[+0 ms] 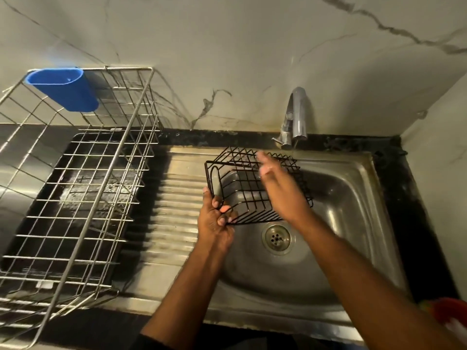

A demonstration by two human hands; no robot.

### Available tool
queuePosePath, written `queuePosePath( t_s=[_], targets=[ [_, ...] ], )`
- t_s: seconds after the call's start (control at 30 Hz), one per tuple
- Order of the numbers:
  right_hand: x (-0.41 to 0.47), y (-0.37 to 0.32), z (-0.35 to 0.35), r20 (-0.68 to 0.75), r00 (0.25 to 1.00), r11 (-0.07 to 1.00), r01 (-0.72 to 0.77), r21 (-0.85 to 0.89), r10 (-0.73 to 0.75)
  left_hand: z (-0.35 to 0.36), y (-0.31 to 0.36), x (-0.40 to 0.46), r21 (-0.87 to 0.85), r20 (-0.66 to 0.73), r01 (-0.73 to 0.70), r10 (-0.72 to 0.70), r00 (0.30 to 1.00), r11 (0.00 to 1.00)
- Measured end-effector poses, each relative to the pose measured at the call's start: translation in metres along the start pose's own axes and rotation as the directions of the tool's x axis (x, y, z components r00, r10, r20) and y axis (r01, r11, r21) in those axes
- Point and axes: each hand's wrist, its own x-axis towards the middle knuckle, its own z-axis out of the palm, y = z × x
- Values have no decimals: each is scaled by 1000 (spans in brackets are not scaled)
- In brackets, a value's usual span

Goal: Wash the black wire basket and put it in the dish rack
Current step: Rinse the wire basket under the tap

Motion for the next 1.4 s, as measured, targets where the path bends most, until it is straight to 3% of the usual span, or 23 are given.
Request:
queuePosePath(
  t_s=[0.03,0.1,0.17,0.23,0.37,0.47,0.53,0.57,0.63,0.67,0.73,0.8,0.87,1.0,1.17,1.23,1.3,1.4],
  targets=[
    [6,6,-9,-147,975,982,-153,107,168,-1,0,-2,5,-15,5,-5,1000,1000],
    [25,15,-25,-287,830,822,-308,479,478,-5,-3,-2,4,-50,8,-8,999,1000],
    [47,16,-38,-162,723,534,-321,782,672,-5,-8,-3,21,-80,11,-9,997,1000],
    [65,9,-49,0,697,350,-360,864,718,-3,-12,-2,57,-104,11,-5,995,998],
    [84,-10,-53,66,693,214,-311,926,718,6,-18,-7,123,-123,7,8,992,992],
    [76,-17,-55,202,752,291,-467,835,627,6,-21,-6,128,-129,24,-7,992,991],
    [70,-21,-62,204,789,373,-480,794,580,7,-23,-3,128,-118,32,-16,993,991],
    [68,-24,-66,142,807,496,-480,724,573,7,-24,-2,123,-115,37,-23,993,992],
    [60,-27,-76,52,837,774,-526,353,545,6,-26,0,117,-89,61,-50,995,991],
    [57,-27,-82,31,860,844,-507,177,510,6,-27,2,115,-63,72,-65,996,991],
    [46,-27,-96,-49,901,898,-423,117,431,6,-30,4,106,-3,86,-86,996,991],
    [37,-24,-111,-234,897,926,-346,152,374,8,-34,7,93,32,99,-102,994,991],
    [30,-13,-119,-369,872,937,-349,-7,322,9,-36,8,75,53,106,-110,993,992],
    [3,19,-116,-360,875,894,-409,-185,325,13,-41,14,55,128,135,-141,982,989],
    [-25,37,-112,-451,849,803,-461,-379,275,16,-43,19,54,185,170,-177,967,984],
    [-30,42,-113,-446,797,756,-568,-325,407,15,-43,22,64,198,182,-191,961,981],
    [-32,44,-114,-425,725,746,-648,-154,542,14,-42,25,65,222,197,-207,953,978],
    [-34,48,-116,-392,683,764,-640,86,616,12,-38,31,53,247,225,-231,941,973]
  ],
)
